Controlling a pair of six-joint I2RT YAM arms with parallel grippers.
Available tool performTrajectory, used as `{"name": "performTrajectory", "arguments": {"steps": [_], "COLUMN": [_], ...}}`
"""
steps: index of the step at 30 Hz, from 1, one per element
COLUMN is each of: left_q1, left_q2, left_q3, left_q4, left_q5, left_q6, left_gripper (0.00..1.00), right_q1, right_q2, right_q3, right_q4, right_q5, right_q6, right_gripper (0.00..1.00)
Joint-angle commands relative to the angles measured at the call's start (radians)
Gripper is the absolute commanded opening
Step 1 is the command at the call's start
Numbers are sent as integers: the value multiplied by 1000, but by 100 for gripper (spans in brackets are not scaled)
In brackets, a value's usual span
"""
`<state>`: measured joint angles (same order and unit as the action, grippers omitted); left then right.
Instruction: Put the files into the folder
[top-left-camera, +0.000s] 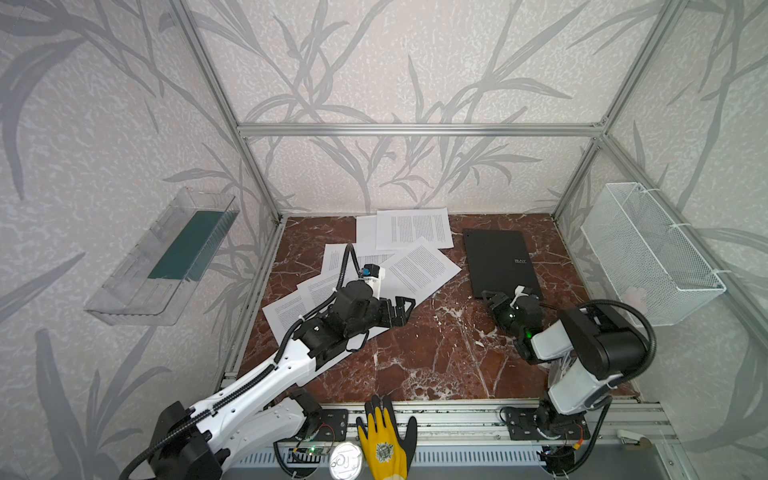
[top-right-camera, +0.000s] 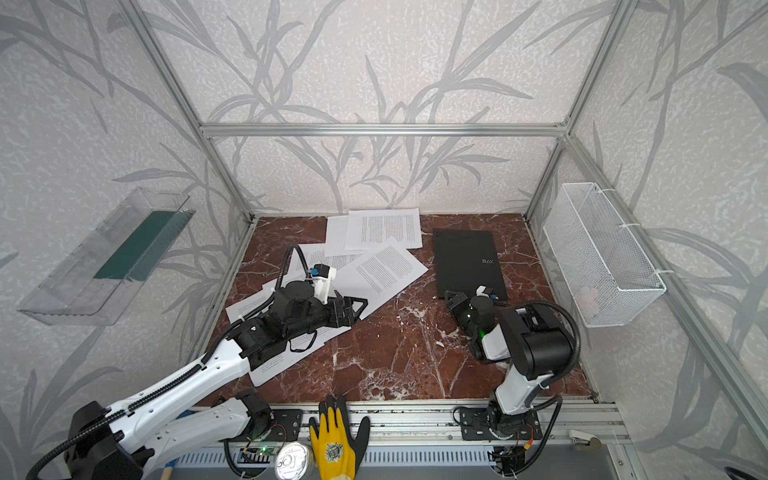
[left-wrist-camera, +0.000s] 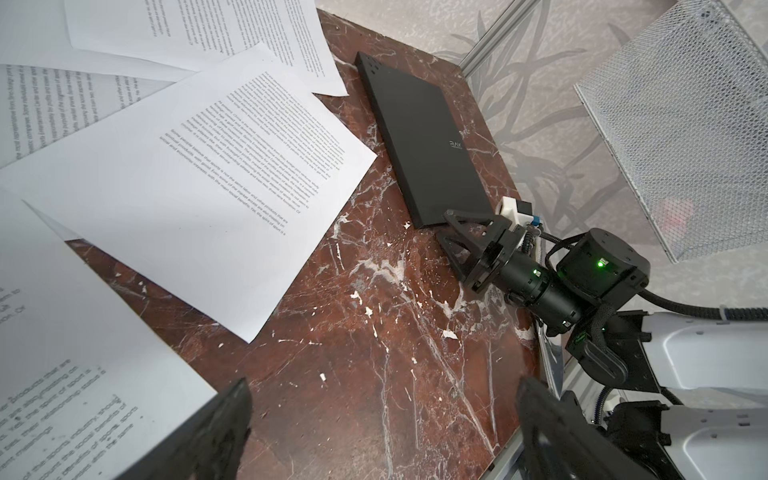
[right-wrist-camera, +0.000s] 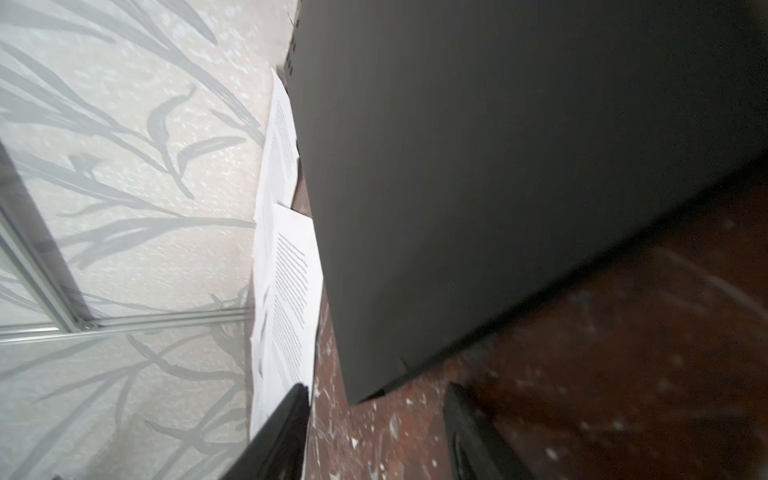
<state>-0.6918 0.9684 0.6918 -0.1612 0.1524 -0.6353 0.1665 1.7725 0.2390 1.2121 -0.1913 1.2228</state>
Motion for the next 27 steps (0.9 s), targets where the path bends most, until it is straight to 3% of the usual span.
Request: {"name": "performTrajectory", "arguments": {"steps": [1,10,20,27], "left_q1": [0,1,1,1], "left_q2": [-31,-54,-23,-18], "left_q3": [-34,-83,-101,-104], "left_q4": [-9,-10,13,15], "left_q5": [-33,-41,-38,-34], "left_q6": [25,45,54,60], "left_gripper": [99,99,99,99], "right_q1": [2,7,3,-11], "right_q2": [145,186,99,141], "right_q3": [-17,-11,-7,38], "right_q4": [197,197,197,198], "right_q5": [30,96,79,63], "right_q6": [78,70,93,125], "right_gripper": [45,45,48,48]}}
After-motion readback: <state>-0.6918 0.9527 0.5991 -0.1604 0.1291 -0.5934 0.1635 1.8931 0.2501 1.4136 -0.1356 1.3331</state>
